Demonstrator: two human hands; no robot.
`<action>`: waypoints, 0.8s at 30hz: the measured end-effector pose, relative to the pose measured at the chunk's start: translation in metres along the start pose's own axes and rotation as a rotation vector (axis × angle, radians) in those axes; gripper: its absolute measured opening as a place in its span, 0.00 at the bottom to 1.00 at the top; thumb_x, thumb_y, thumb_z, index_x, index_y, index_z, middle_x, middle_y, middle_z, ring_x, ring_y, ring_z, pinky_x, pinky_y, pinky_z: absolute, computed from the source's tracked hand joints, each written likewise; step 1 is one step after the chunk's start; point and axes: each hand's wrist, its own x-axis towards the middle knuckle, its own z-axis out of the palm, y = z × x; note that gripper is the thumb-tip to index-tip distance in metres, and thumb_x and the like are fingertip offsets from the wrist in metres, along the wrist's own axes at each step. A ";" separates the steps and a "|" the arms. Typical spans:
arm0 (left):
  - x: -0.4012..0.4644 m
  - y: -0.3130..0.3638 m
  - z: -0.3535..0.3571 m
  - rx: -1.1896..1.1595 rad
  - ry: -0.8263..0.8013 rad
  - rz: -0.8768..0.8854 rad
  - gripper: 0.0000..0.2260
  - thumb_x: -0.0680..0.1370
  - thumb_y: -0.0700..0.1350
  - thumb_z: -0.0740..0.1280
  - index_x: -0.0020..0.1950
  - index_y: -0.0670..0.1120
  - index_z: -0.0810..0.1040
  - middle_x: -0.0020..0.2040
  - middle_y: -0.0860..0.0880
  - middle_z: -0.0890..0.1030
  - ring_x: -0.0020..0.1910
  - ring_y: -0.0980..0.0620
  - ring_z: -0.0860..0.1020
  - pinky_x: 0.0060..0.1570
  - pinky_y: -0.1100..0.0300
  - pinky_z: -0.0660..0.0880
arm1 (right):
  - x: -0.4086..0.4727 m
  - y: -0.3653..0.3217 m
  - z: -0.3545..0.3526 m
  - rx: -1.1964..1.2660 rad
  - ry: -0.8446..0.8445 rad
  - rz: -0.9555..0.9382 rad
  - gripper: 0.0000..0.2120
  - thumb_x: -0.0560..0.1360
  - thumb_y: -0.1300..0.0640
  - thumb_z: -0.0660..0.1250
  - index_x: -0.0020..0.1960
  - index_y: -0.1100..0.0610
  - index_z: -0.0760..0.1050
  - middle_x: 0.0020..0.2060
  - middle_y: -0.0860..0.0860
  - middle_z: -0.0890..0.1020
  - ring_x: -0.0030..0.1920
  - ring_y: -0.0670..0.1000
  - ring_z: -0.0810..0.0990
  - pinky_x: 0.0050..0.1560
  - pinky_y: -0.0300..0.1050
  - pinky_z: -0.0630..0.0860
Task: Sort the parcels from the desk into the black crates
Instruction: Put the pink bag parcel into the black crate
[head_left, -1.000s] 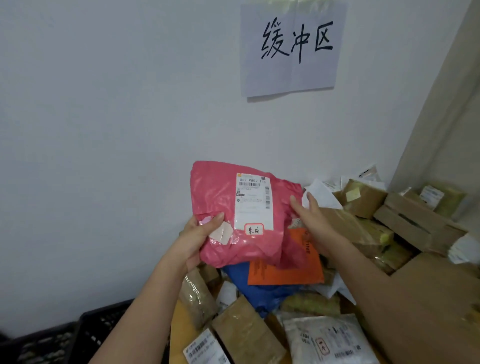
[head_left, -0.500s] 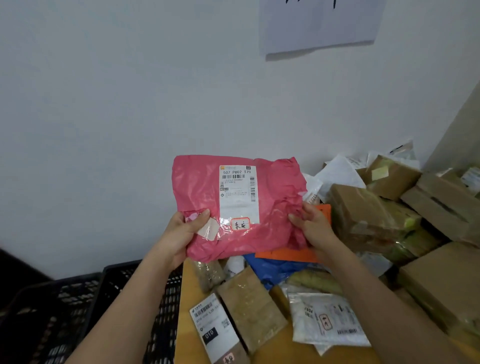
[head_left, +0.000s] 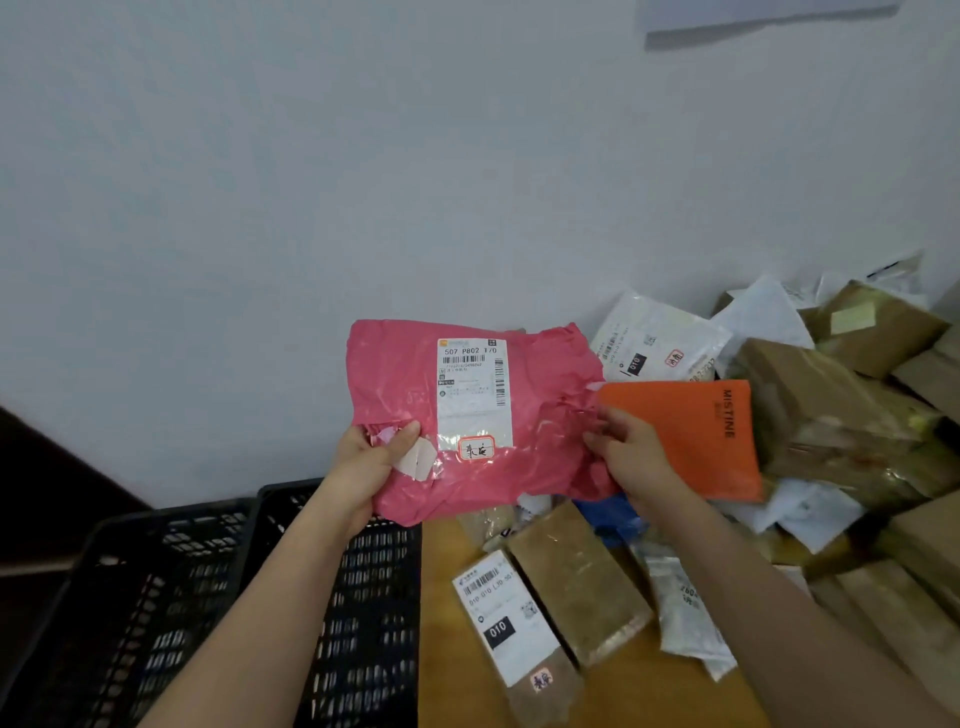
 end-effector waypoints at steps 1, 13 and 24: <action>0.004 0.001 -0.013 0.003 0.003 0.005 0.26 0.71 0.44 0.75 0.66 0.42 0.72 0.57 0.42 0.82 0.51 0.46 0.83 0.42 0.56 0.80 | -0.002 -0.001 0.011 -0.037 0.009 -0.010 0.15 0.78 0.71 0.64 0.54 0.53 0.79 0.46 0.52 0.81 0.49 0.53 0.79 0.46 0.42 0.77; 0.056 -0.034 -0.228 0.264 0.097 0.093 0.24 0.76 0.32 0.69 0.64 0.50 0.65 0.52 0.48 0.78 0.45 0.51 0.81 0.35 0.63 0.81 | -0.035 0.042 0.239 -0.394 -0.033 -0.033 0.21 0.64 0.80 0.55 0.40 0.56 0.73 0.36 0.50 0.77 0.38 0.48 0.74 0.38 0.34 0.70; 0.108 -0.180 -0.299 0.607 0.204 -0.059 0.17 0.74 0.29 0.65 0.56 0.47 0.81 0.52 0.45 0.81 0.48 0.48 0.78 0.56 0.53 0.77 | -0.033 0.160 0.317 -0.730 -0.358 0.226 0.21 0.76 0.71 0.58 0.67 0.63 0.75 0.64 0.55 0.73 0.64 0.54 0.73 0.59 0.31 0.64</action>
